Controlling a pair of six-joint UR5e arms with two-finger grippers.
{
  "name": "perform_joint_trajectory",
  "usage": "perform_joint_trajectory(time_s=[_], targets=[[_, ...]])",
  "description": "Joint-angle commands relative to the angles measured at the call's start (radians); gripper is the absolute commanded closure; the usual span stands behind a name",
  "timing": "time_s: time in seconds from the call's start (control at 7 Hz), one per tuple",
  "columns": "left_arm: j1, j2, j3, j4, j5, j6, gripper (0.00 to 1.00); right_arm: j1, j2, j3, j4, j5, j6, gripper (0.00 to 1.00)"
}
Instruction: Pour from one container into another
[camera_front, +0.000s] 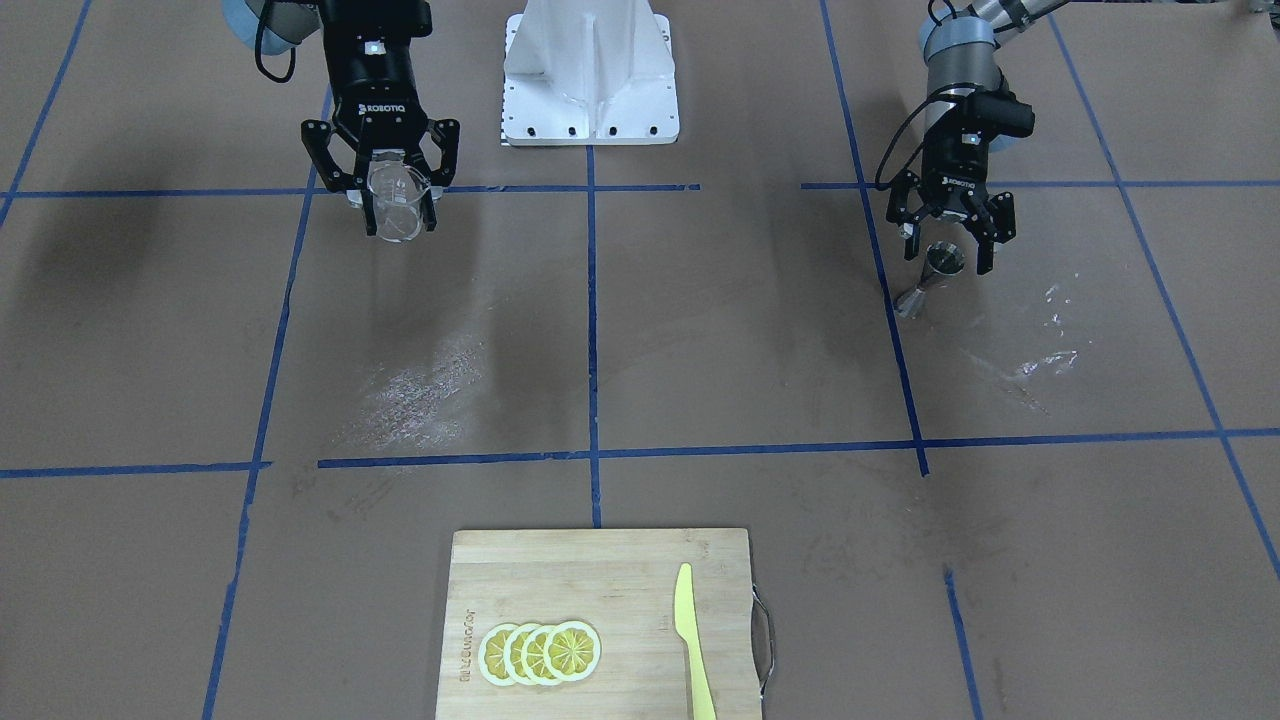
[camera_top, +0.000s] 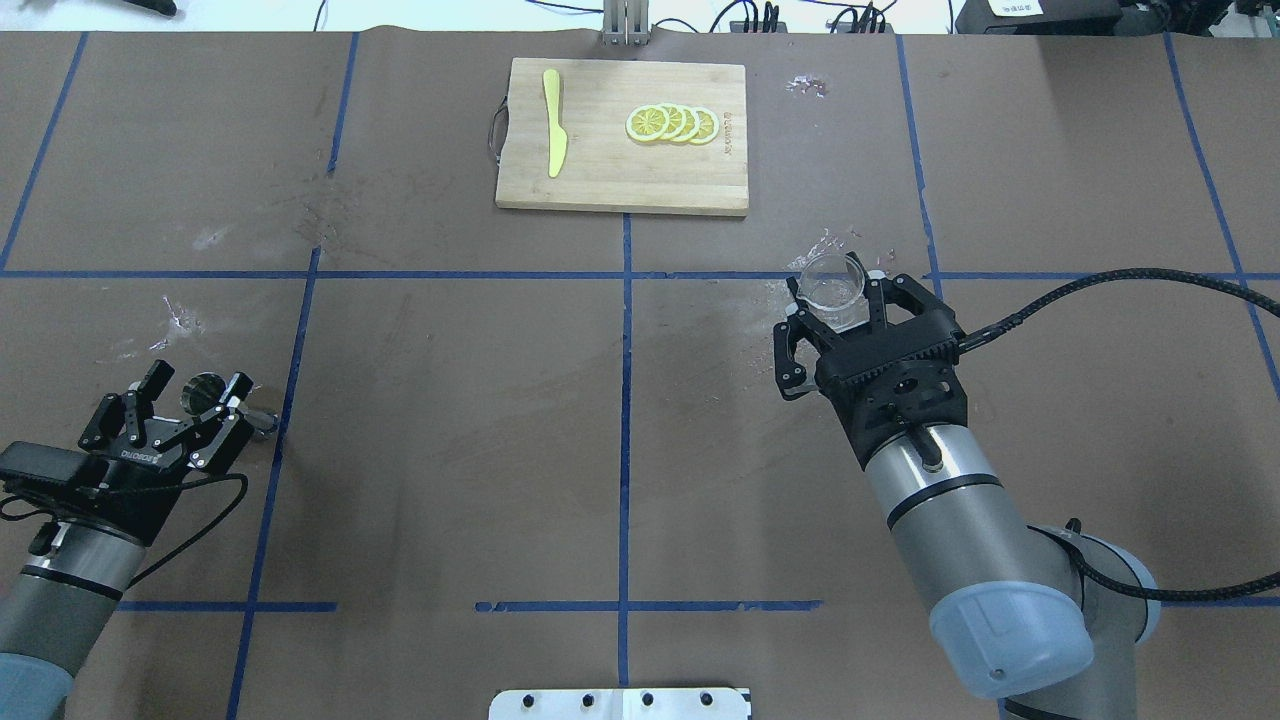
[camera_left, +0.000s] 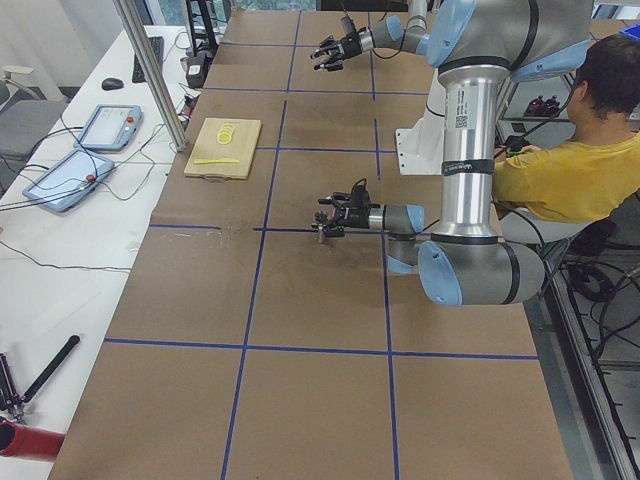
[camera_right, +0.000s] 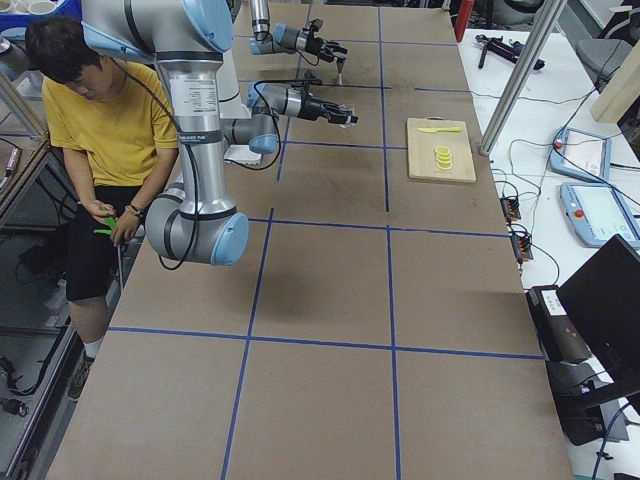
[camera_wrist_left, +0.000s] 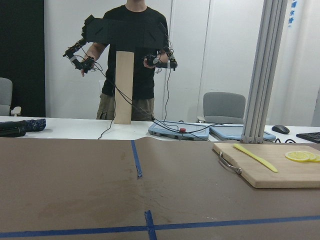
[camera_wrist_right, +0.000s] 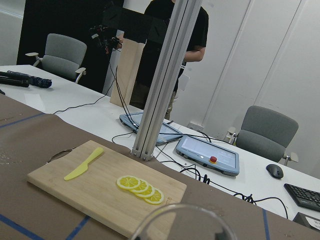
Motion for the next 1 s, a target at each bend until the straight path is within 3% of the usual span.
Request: perform_joint_trajectory(time_s=[0.0, 0.14, 0.43, 0.86], targets=[[-0.02, 0.034, -0.074, -0.1, -0.008, 0.133, 0.0, 0.0, -0.001, 0.0, 0.0, 0.0, 0.0, 1.0], [-0.049, 0.025, -0.082, -0.17, -0.045, 0.216, 0.0, 0.0, -0.001, -0.002, 0.0, 0.002, 0.0, 1.0], [-0.169, 0.035, -0.108, -0.157, -0.274, 0.227, 0.0, 0.0, 0.001, -0.002, 0.0, 0.002, 0.012, 1.0], [-0.527, 0.051, -0.109, -0.01, -0.838, 0.356, 0.0, 0.0, -0.001, -0.002, 0.0, 0.002, 0.014, 1.0]])
